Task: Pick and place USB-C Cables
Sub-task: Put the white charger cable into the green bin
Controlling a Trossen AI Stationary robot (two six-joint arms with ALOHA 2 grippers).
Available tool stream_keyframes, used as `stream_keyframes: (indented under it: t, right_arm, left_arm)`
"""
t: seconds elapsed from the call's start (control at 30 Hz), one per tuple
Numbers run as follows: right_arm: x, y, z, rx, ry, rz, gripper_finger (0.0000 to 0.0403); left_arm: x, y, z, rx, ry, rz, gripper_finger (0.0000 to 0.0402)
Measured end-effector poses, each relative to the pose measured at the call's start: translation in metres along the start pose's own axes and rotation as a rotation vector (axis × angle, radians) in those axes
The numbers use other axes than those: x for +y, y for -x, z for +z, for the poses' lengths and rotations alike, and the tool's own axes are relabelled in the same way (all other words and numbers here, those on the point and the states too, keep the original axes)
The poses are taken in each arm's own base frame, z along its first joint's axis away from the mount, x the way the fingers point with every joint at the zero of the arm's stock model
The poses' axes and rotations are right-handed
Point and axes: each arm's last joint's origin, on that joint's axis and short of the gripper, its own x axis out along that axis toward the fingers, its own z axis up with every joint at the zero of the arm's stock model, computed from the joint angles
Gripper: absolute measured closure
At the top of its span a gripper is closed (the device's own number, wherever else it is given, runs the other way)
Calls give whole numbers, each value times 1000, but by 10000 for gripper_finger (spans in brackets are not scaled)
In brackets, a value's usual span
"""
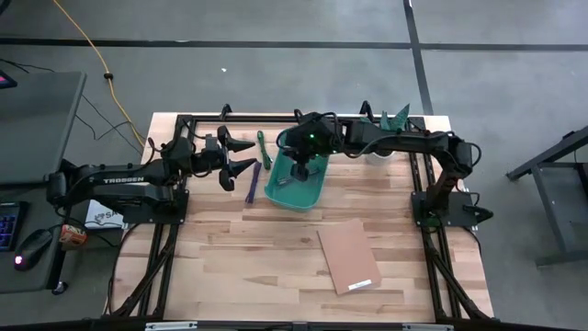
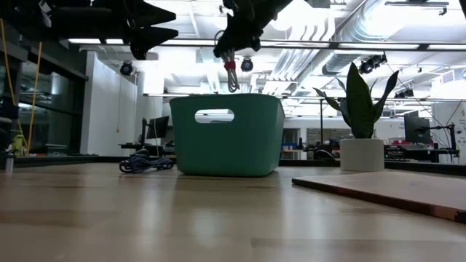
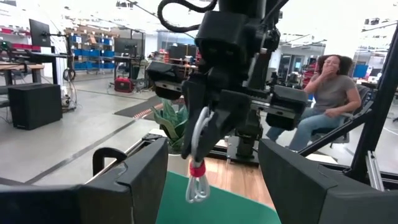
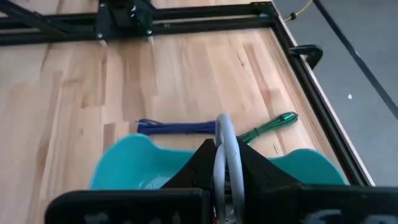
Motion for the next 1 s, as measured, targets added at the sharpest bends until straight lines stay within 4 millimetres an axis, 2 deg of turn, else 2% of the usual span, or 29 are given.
stream_keyframes:
  t: [0.17,0.5,0.7,0.83,1.0]
  right_arm:
    - [-6,-7,-7,63,-46,-10,389]
    - [-6,-70,-42,250,-48,2,390]
    - [-13,-103,-65,347,-62,-7,390]
    - [-18,-120,-80,406,-80,-14,390]
    - [-22,-131,-92,451,-91,-19,390]
  left_arm:
    - [0,0,0,0,0,0,171]
    - [0,0,1,-6,-1,-1,171]
    - [0,0,1,-5,-1,0,171]
    - [0,0,0,-4,-1,-1,171]
    - [0,0,0,-4,-1,-1,171]
